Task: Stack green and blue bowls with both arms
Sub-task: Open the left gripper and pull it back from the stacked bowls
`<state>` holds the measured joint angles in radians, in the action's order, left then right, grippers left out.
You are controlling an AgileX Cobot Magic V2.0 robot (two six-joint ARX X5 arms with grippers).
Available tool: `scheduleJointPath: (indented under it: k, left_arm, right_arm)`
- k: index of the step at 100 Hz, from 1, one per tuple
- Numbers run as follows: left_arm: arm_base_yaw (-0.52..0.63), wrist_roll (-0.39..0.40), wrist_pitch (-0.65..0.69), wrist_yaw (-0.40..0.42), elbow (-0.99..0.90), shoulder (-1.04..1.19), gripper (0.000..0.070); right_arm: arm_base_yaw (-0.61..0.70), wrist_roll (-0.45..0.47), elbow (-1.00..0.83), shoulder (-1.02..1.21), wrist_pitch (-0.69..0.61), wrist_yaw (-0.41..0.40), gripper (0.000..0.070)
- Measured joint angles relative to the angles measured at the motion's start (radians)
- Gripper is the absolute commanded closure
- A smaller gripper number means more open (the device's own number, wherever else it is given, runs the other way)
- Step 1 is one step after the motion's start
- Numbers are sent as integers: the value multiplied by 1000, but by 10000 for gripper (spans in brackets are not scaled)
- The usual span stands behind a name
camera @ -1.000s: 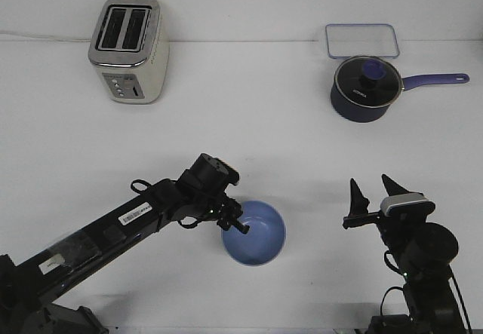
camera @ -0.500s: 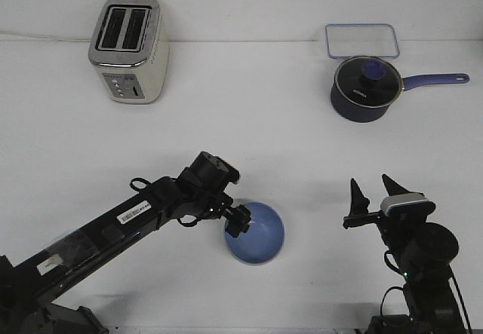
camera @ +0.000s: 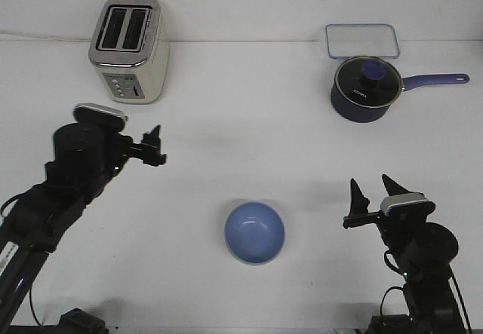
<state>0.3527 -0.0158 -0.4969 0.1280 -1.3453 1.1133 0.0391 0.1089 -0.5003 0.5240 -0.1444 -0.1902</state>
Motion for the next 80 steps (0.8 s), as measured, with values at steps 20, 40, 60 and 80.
scheduleJointPath:
  k: [20,40,60,80]
  left_arm:
    - [-204,50,101,1,187,-185,560]
    - [-288,90,417,-31,577,-496,689]
    - [-294,96,572,-48,908,-764,689]
    - [-294,96,574,-48,951,-803,687]
  right_arm:
    - [0,0,0,-69,-35,18,679]
    - [0,-1,0,-184,-155,134,700]
    - [-1,-32,-2,-275,-157,142,700]
    - [0,-45,-2,-273,-156,142,700]
